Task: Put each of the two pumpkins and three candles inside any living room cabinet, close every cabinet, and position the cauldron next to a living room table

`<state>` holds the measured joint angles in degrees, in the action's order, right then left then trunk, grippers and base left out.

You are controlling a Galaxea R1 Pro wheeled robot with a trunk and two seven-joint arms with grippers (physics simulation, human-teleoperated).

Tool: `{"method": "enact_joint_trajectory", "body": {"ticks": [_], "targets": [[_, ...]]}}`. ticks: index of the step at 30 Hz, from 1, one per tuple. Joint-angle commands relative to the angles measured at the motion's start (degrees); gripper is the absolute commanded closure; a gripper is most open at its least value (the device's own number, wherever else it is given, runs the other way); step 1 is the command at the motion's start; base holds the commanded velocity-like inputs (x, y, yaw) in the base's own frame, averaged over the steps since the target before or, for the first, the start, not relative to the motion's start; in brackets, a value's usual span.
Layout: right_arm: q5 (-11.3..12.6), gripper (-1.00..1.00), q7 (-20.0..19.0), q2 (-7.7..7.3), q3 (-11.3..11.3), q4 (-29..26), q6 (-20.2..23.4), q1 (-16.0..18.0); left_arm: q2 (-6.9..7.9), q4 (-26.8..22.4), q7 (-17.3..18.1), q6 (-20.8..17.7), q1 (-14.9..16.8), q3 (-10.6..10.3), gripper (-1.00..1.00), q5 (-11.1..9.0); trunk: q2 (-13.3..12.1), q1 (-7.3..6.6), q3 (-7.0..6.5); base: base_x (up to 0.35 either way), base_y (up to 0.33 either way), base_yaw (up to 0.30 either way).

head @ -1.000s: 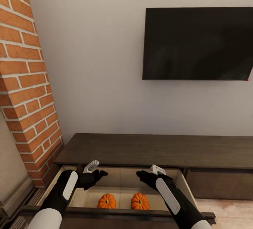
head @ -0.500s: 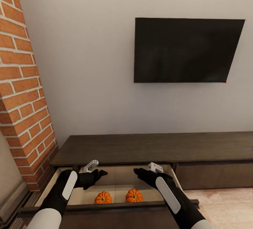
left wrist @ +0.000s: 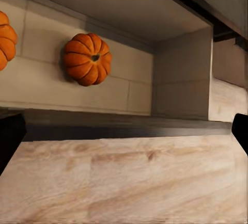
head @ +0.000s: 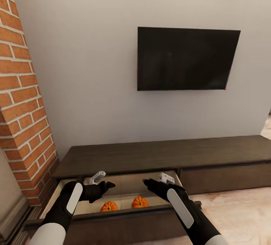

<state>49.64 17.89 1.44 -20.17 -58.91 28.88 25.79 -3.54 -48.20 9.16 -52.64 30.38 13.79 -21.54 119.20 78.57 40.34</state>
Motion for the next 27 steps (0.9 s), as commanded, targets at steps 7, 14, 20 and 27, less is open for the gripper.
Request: {"method": "enact_joint_trajectory", "body": {"ticks": [7, 14, 20, 27], "targets": [[0.6, -1.00, 0.6, -0.01, -0.1, -0.1, 0.0, 0.1, 0.02, -0.9, 0.5, -1.7, 0.0, 0.4, -1.00, 0.2, -2.8, -1.58, -1.20, -0.312, 0.142, -0.287], [0.6, -1.00, 0.6, 0.01, -0.1, -0.1, 0.0, 0.1, 0.02, -1.2, 0.5, -1.8, 0.0, 0.4, -1.00, 0.1, -5.6, -3.12, -2.46, -0.314, 0.150, -0.289], [0.6, -1.00, 0.6, 0.04, 0.0, -0.1, 0.1, 0.1, 0.03, -1.2, 0.5, -1.8, 0.0, 0.4, -1.00, 0.1, -8.0, -4.44, -3.53, -0.314, 0.154, -0.087], [0.6, -1.00, 0.6, 0.00, -0.1, -0.1, 0.0, 0.1, 0.03, -1.2, 0.5, -1.9, 0.0, 0.4, -1.00, 0.1, -10.8, -5.98, -4.79, -0.314, 0.154, -0.001]]}}
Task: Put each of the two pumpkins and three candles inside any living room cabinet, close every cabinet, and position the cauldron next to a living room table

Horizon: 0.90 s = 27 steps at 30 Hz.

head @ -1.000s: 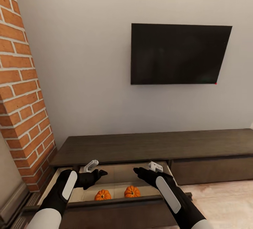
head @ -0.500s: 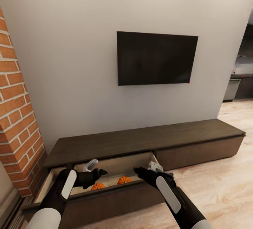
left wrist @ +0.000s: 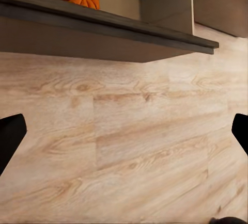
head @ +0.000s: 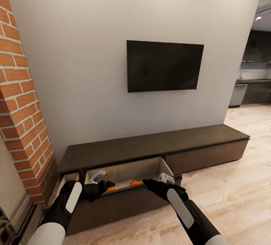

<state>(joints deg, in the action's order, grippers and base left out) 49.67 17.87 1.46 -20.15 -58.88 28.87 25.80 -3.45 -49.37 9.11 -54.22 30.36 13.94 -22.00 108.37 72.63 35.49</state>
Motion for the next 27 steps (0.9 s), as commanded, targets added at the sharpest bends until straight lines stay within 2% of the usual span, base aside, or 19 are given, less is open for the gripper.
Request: {"method": "enact_joint_trajectory", "body": {"ticks": [1, 6, 11, 23, 27], "targets": [[0.6, -1.00, 0.6, -0.03, -0.1, -0.1, 0.1, 0.0, -0.07, 0.0, 0.6, -0.3, 0.0, 0.3, -1.00, 0.6, -0.4, -0.27, -0.12, -0.314, 0.154, 0.000], [0.6, -1.00, 0.6, -0.03, -0.1, -0.1, 0.0, 0.0, -0.07, 0.0, 0.6, -0.3, 0.0, 0.3, -1.00, 0.6, -2.4, -1.36, -1.02, -0.314, 0.154, -0.007], [0.6, -1.00, 0.6, -0.05, -0.1, -0.1, 0.0, 0.0, -0.07, 0.0, 0.6, -0.3, 0.0, 0.3, -1.00, 0.6, -4.4, -2.46, -2.06, -0.275, 0.129, -0.164], [0.7, -1.00, 0.5, -0.01, -0.1, -0.1, 0.1, 0.0, -0.07, -0.1, 0.6, -0.3, 0.0, 0.3, -1.00, 0.6, -9.2, -5.10, -4.26, -0.022, 0.009, -0.024], [0.7, -1.00, 0.5, -0.04, -0.1, -0.1, 0.1, 0.0, -0.07, -0.1, 0.6, -0.3, 0.0, 0.3, -1.00, 0.6, -10.8, -5.98, -5.09, -0.093, 0.048, -0.175]]}}
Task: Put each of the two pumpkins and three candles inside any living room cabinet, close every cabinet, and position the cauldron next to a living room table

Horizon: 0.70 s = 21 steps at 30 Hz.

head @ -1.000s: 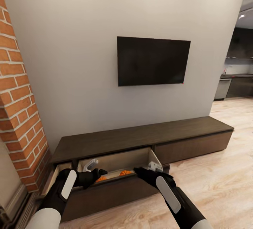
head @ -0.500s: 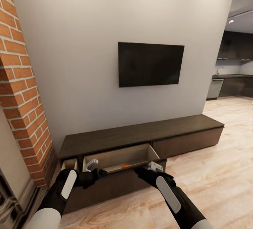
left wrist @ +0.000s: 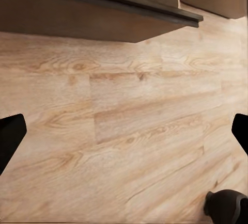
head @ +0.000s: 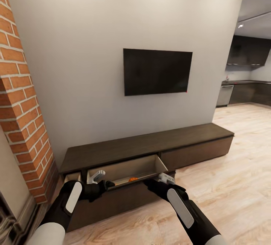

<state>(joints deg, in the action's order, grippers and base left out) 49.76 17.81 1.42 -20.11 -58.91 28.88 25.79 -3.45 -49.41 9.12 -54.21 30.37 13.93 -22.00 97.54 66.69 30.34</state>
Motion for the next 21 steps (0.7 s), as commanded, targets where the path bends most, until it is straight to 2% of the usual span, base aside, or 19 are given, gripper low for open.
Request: {"method": "enact_joint_trajectory", "body": {"ticks": [1, 6, 13, 21], "targets": [[0.6, -1.00, 0.6, -0.01, -0.1, -0.1, 0.0, 0.1, -0.06, -0.1, 0.5, -0.3, 0.0, 0.3, -1.00, 0.6, -0.4, -0.25, -0.16, -0.193, 0.137, -0.234], [0.6, -1.00, 0.6, -0.01, 0.0, -0.1, 0.0, 0.1, -0.06, 0.0, 0.5, -0.3, 0.0, 0.4, -1.00, 0.5, -2.4, -1.35, -1.26, -0.238, 0.186, -0.256], [0.6, -1.00, 0.5, 0.02, 1.3, -0.1, 0.0, 0.1, -0.06, -0.1, 0.5, -0.3, 0.0, 0.4, -1.00, 0.5, -5.2, -2.88, -2.81, -0.245, 0.197, -0.266], [0.6, -1.00, 0.5, 0.06, 1.4, -0.1, 0.0, 0.1, -0.06, -0.1, 0.5, -0.3, 0.0, 0.4, -1.00, 0.5, -8.0, -4.42, -4.41, -0.101, 0.073, -0.267]]}}
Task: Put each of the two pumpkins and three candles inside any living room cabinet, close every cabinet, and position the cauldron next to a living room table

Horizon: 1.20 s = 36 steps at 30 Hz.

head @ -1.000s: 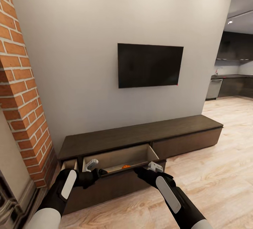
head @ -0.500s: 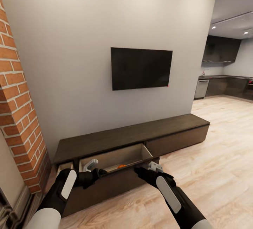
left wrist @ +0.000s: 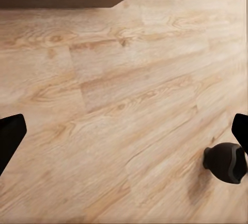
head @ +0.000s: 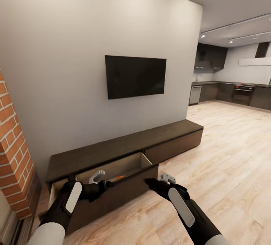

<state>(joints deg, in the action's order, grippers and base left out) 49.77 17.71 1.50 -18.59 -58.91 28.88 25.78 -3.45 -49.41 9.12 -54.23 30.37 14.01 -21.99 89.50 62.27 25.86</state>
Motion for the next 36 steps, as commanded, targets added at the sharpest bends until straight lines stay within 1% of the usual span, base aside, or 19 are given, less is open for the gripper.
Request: {"method": "enact_joint_trajectory", "body": {"ticks": [1, 5, 10, 15, 22, 29, 36], "targets": [[0.6, -1.00, 0.6, -0.04, -0.1, -0.1, 0.1, 0.1, -0.07, -0.1, 0.5, -0.3, 0.0, 0.3, -1.00, 0.5, 0.0, 0.00, 0.03, -0.015, 0.011, -0.269], [0.6, -1.00, 0.6, -0.02, -0.1, -0.1, 0.1, 0.1, -0.07, -0.1, 0.5, -0.3, 0.0, 0.4, -1.00, 0.5, 0.0, 0.00, -0.07, -0.006, 0.004, -0.193], [0.6, -1.00, 0.6, 0.00, 0.0, -0.1, 0.1, 0.1, 0.00, -0.1, 0.5, -0.3, 0.0, 0.4, -1.00, 0.5, 0.0, 0.00, -0.09, -0.001, 0.001, -0.035], [0.6, -1.00, 0.6, 0.00, -0.1, -0.1, 0.1, 0.1, 1.14, 0.0, 0.6, -0.3, 0.0, 0.4, -1.00, 0.5, 0.0, 0.00, -0.10, 0.024, -0.051, 0.003], [0.6, -1.00, 0.6, 0.08, -0.1, -0.1, 0.1, 0.1, 1.42, 0.0, 0.7, -0.3, 0.0, 0.4, -1.00, 0.5, 0.0, 0.00, -0.33, 0.059, -0.194, 0.206], [0.6, -1.00, 0.7, 0.09, -0.1, 0.0, 0.1, 0.1, 1.28, 0.0, 0.7, -0.3, 0.0, 0.4, -1.00, 0.5, 0.0, 0.00, -0.60, 0.005, -0.030, 0.256], [0.6, -1.00, 0.7, 0.09, 0.0, 0.0, 0.1, 0.1, 1.25, -0.2, 0.7, -0.3, 0.0, 0.3, -1.00, 0.5, 0.4, 0.22, -0.49, 0.000, -0.002, 0.063]]}}
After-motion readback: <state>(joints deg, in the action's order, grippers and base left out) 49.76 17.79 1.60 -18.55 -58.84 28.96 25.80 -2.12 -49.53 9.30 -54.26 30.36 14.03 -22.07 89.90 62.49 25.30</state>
